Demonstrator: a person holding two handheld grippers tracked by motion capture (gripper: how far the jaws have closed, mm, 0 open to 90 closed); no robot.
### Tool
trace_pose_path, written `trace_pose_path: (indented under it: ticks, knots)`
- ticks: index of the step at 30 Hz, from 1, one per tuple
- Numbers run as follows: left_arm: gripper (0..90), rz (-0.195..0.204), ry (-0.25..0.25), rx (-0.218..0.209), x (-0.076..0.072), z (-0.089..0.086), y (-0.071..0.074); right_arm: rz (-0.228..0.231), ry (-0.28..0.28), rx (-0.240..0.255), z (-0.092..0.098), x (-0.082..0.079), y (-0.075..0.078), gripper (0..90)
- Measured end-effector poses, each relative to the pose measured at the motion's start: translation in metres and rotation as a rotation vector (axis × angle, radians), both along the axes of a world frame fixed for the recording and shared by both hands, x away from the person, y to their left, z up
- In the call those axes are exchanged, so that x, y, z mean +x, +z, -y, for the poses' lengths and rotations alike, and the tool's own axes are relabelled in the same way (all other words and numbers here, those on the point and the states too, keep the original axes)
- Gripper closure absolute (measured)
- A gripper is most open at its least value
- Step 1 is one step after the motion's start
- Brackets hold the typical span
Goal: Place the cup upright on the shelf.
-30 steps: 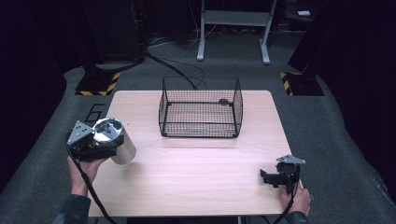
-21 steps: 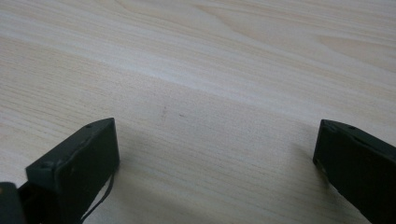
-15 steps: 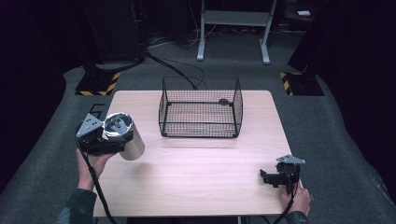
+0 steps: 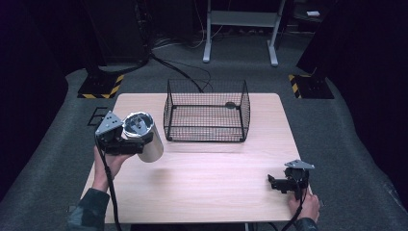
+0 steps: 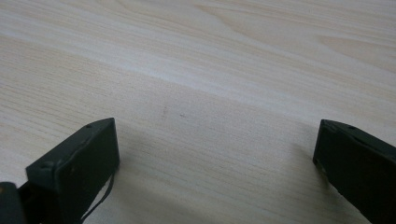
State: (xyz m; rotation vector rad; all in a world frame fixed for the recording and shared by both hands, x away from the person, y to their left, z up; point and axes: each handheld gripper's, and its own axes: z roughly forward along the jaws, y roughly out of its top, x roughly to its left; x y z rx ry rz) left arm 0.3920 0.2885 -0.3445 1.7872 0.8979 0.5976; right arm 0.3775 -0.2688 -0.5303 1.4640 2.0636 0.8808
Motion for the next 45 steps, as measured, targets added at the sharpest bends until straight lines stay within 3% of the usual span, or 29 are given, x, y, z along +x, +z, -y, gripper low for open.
trace_pose_path:
  ticks: [20, 35, 45]
  knots:
    - [4.0, 0.015, -0.135, 0.011, 0.021, 0.056, 0.027, -0.007, -0.001, 0.005, -0.001, 0.0, 0.0, 0.0]
    - [4.0, 0.026, -0.172, -0.007, 0.037, 0.08, 0.044, -0.008, 0.0, 0.005, -0.001, 0.0, 0.0, 0.0]
    - [4.0, 0.037, -0.166, 0.004, 0.061, 0.095, 0.055, -0.008, 0.002, 0.005, -0.001, 0.0, 0.0, 0.0]
